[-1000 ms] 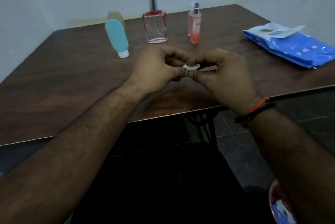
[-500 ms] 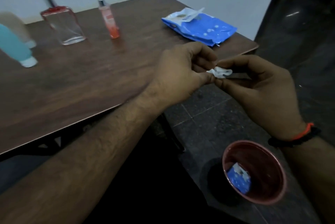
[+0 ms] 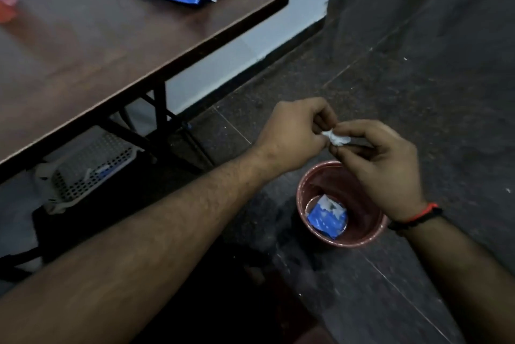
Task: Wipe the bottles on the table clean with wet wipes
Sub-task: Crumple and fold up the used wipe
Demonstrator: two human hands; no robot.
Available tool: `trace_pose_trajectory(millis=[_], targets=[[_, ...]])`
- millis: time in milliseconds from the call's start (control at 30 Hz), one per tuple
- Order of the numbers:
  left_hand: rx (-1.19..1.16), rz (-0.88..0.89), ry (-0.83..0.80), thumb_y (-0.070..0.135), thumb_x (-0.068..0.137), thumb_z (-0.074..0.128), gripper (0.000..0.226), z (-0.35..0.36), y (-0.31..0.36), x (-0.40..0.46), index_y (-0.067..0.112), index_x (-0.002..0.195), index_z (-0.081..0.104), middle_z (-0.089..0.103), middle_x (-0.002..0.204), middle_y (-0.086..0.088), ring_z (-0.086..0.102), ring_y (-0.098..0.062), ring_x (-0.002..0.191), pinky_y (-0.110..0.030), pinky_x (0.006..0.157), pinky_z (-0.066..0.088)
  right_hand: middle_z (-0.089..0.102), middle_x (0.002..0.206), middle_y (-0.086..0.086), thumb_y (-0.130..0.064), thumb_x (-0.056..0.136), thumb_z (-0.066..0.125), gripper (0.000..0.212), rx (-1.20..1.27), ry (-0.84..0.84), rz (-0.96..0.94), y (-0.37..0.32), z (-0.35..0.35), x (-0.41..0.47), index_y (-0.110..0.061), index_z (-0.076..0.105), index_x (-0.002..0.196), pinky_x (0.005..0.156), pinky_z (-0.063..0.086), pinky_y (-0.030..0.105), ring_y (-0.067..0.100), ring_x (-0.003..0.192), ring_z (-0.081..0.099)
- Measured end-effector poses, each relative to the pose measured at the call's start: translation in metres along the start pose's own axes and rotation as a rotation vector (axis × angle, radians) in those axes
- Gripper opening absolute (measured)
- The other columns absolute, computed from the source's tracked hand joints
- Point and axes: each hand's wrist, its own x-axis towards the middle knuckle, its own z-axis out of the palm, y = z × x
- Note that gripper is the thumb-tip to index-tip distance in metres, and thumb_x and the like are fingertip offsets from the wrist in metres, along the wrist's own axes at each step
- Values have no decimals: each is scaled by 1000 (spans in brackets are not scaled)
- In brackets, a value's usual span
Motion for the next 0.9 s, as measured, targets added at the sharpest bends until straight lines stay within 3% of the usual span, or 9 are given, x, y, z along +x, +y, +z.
trace_pose_trajectory(millis=[167,333,400,500,600,700,800,900], targets=[[34,-81,-106,3,69,77,23,66,-32,12,15,88,71,74,81,5,69,-6,74,-31,72,59,69,103,1,7,78,73,25,-45,34,103,62,2,-30,-6,73,100,85,46,8,-7,99,62],[20,-191,-261,6,72,80,30,128,-69,16,17,98,68,71,91,5,66,-5,76,-22,71,56,68,105,-5,7,78,73,28,-42,49,257,127,12,-63,-10,72,100,87,52,18,0,100,64],[1,-244,-298,4,73,79,33,151,-83,14,16,102,67,71,94,3,68,-9,81,-26,76,57,69,105,-3,8,78,73,30,-52,46,318,150,18,-76,-11,72,101,87,51,15,-1,99,63],[-41,-342,-359,-2,71,76,41,180,-102,8,13,108,66,72,101,-3,70,-17,91,-34,86,58,69,108,1,9,77,70,31,-92,9,388,181,28,-90,-11,72,101,87,52,20,11,101,65],[-101,-442,-414,-8,70,75,52,201,-121,-1,12,116,63,71,109,-6,69,-20,100,-40,92,56,69,110,7,13,76,65,34,-130,-29,486,202,36,-100,-6,71,104,84,47,7,20,100,65],[-119,-489,-453,-8,71,75,63,218,-134,-7,13,128,57,66,121,-5,65,-20,109,-36,98,54,68,111,10,13,75,62,37,-167,-67,559,218,43,-110,-3,70,108,81,39,-1,23,100,64],[-52,-478,-504,-2,73,76,66,224,-139,-10,17,132,55,64,125,-3,62,-17,112,-30,99,51,67,117,10,13,73,61,45,-204,-116,604,227,47,-118,-5,68,113,89,40,12,26,106,63],[20,-422,-549,9,73,78,68,227,-144,-12,21,135,52,66,123,-3,62,-19,110,-22,87,46,60,135,10,10,75,63,52,-214,-146,630,232,52,-124,-7,64,124,108,38,26,25,125,54]])
